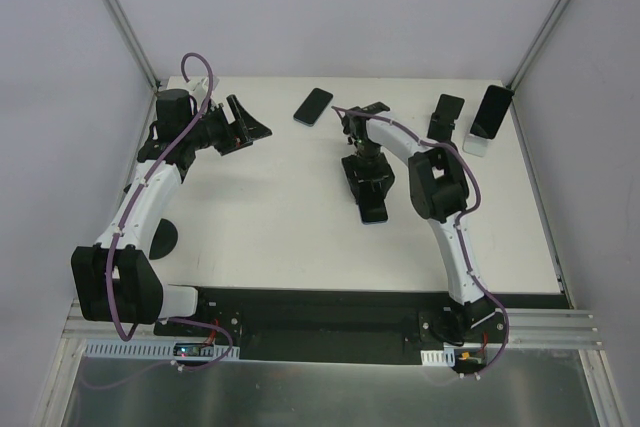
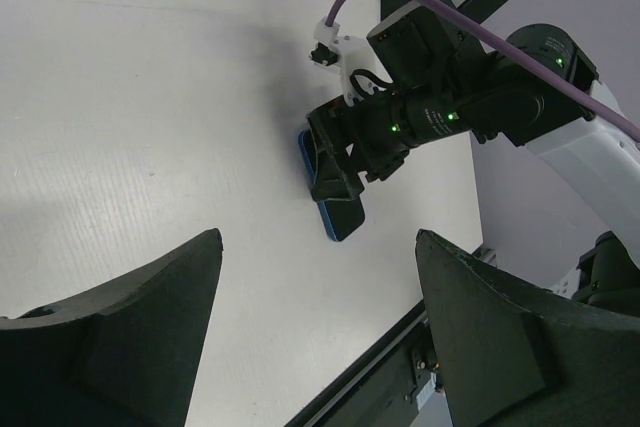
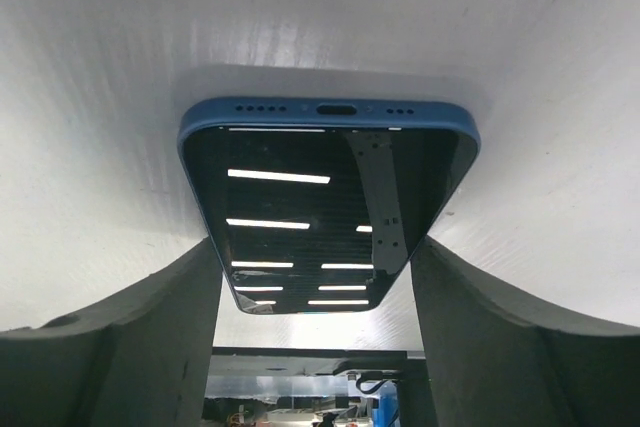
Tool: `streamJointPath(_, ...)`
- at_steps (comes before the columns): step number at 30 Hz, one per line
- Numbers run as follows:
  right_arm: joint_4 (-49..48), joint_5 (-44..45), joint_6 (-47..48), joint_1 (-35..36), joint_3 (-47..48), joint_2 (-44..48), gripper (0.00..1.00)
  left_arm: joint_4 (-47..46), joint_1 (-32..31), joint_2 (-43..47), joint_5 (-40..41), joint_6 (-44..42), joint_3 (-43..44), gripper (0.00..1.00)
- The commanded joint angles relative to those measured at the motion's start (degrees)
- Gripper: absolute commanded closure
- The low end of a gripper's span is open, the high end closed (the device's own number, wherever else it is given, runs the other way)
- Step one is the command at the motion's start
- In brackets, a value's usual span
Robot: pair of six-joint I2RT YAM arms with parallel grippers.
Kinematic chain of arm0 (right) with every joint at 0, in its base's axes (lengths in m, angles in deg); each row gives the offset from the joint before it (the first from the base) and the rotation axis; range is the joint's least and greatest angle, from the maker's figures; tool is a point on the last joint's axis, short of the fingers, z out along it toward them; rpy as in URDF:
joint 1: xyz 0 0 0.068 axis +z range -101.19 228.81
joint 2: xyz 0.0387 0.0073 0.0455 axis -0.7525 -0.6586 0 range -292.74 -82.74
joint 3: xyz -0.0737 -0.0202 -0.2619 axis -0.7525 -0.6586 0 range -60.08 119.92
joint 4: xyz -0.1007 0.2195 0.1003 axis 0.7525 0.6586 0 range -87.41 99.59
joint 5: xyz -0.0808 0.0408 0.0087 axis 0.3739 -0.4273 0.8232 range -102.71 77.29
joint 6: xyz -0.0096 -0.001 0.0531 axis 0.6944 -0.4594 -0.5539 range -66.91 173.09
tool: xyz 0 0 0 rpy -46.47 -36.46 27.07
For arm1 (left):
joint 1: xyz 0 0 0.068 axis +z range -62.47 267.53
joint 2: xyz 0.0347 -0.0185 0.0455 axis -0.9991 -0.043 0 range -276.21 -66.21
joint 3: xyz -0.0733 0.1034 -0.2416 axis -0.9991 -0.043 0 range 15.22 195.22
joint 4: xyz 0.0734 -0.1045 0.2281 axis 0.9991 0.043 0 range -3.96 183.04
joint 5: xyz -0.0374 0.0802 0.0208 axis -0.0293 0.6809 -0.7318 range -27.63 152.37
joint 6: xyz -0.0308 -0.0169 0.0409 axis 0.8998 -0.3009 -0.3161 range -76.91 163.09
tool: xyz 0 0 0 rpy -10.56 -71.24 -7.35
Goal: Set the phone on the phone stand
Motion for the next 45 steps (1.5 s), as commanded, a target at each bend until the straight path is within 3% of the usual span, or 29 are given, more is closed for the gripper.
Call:
streamJointPath(1, -1.1, -2.5, -1.4, -0.8, 0.4, -1.6, 0.37, -2.2, -0.3, 0.2, -1.7, 0.2, 0.2, 0.23)
streamJointPath(8, -4.3, -3.1, -1.3, -1.0, -0.9, 1.6, 0.77, -2.3, -0.2, 0.3, -1.6, 0.3, 0.1, 0.23)
streamJointPath(10, -5.4, -1.7, -1.1, -1.1, -1.6, 3.1, 0.99, -2.4, -0.3, 0.3, -1.6, 0.2, 0.1, 0.23)
streamJointPath(16, -14.8, 6.8, -0.2, -1.1, -8.9, 13.1, 0.99, -2.4, -0.2, 0.6, -1.4, 0.2, 0.0, 0.23)
streamJointPath(22, -32.9, 14.2, 3.0, -0.9, -23.1, 25.4, 0.99, -2.3, -0.2, 1.0, -1.6, 0.2, 0.0, 0.23)
streamJointPath(28, -57.4, 22.7, 3.7, -0.5, -38.9, 39.3, 0.99, -2.6, -0.2, 1.4, -1.7, 0.3, 0.0, 0.23)
streamJointPath(32, -75.6, 36.0, 6.6, -0.5, -47.5, 44.0, 0.99, -2.6, -0.2, 1.1, -1.6, 0.5, -0.1, 0.23)
streamJointPath(38, -91.7, 51.4, 11.8, -2.7, -45.6, 41.1, 0.99, -2.9, -0.3, 0.1, -1.7, 0.7, -0.4, 0.23)
streamJointPath(45, -100.4, 47.5, 15.9, -9.6, -37.6, 33.5, 0.99, -3.0, -0.3, -1.0, -2.2, 0.8, -0.5, 0.23)
